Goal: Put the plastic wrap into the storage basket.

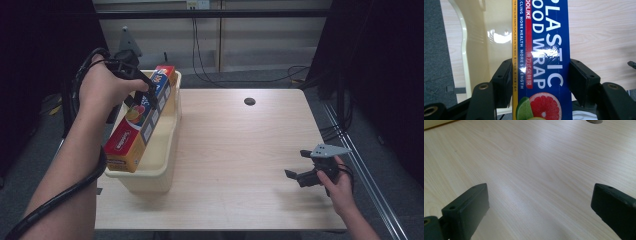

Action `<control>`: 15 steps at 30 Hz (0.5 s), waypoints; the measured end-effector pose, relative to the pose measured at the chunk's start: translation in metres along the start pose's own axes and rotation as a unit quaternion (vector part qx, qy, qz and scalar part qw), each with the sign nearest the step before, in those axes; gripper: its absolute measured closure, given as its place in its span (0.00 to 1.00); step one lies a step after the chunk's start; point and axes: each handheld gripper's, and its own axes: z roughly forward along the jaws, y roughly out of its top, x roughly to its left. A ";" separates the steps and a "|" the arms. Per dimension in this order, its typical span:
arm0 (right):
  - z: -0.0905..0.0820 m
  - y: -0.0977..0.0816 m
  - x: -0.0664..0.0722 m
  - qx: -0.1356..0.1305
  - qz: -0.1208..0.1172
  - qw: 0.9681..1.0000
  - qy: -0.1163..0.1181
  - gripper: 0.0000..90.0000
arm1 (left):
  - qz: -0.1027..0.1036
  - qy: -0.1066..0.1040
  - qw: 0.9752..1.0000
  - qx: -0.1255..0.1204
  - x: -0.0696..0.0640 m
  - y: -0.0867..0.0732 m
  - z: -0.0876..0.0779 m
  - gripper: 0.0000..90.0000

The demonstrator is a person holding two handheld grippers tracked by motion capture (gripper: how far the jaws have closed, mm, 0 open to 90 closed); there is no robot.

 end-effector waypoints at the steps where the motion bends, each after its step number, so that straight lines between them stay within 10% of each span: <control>1: 0.000 0.000 0.000 0.000 0.000 1.000 0.000 0.01 | -0.001 -0.001 1.000 0.000 0.001 0.000 0.000 0.46; 15: 0.005 0.003 0.000 0.002 -0.005 1.000 0.006 0.01 | -0.027 0.009 1.000 0.001 0.015 -0.006 0.006 0.46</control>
